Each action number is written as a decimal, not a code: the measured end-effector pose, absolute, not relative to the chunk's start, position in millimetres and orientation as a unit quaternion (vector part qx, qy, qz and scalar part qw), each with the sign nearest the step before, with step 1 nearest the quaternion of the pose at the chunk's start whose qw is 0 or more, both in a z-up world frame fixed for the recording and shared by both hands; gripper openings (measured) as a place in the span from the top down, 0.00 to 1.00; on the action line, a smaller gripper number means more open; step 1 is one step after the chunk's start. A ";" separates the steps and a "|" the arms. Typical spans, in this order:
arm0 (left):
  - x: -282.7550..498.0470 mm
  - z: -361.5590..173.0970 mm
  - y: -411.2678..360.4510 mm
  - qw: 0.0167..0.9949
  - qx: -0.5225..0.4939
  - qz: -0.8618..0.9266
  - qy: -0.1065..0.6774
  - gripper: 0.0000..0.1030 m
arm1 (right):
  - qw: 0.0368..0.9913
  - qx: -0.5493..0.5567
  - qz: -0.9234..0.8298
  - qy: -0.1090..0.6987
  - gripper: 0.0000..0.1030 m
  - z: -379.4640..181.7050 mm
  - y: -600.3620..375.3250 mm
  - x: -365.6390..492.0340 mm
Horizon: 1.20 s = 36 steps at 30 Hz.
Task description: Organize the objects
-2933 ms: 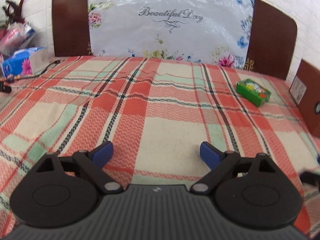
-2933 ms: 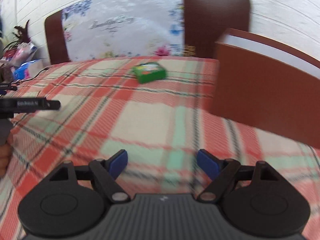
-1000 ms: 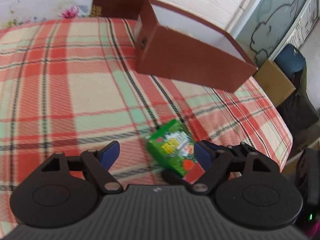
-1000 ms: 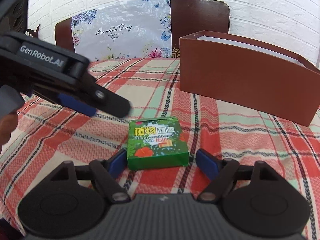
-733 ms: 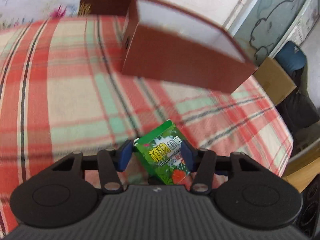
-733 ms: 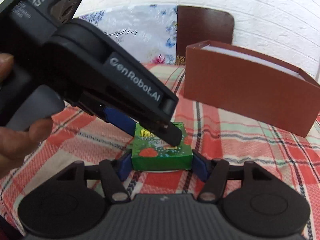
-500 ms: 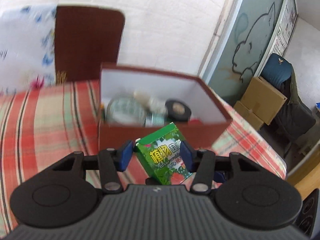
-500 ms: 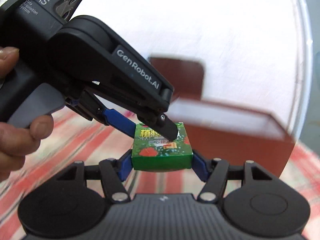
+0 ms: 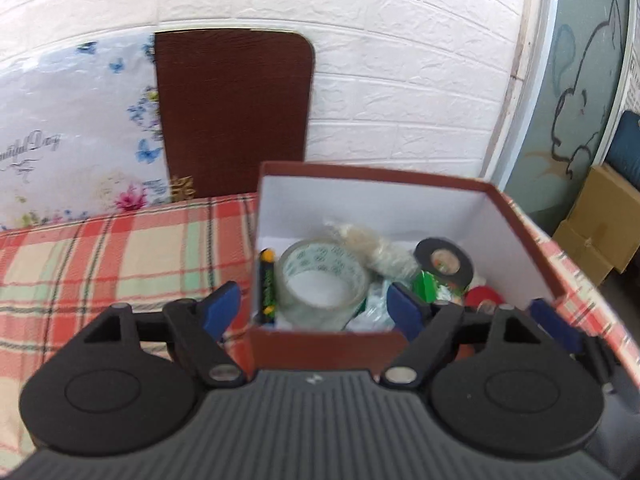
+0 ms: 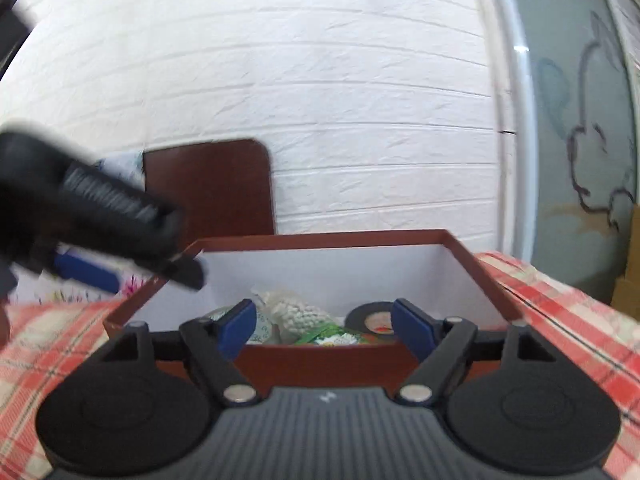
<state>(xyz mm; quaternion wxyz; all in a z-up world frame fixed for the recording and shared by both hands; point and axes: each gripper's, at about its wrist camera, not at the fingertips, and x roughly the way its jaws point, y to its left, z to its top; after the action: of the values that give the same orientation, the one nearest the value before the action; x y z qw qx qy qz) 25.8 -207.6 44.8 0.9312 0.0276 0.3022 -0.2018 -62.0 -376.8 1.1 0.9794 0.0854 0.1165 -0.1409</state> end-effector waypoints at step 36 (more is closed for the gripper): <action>-73.1 45.3 -118.1 0.953 0.085 -0.107 0.271 0.00 | 0.957 0.225 -0.091 0.158 0.13 48.3 -331.0 -175.5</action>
<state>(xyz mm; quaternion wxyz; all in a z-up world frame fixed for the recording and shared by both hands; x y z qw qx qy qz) -73.1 -118.1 45.3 0.9528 0.0855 0.2708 -0.1072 -175.5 -331.0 48.3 0.9573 0.2246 0.1581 -0.0905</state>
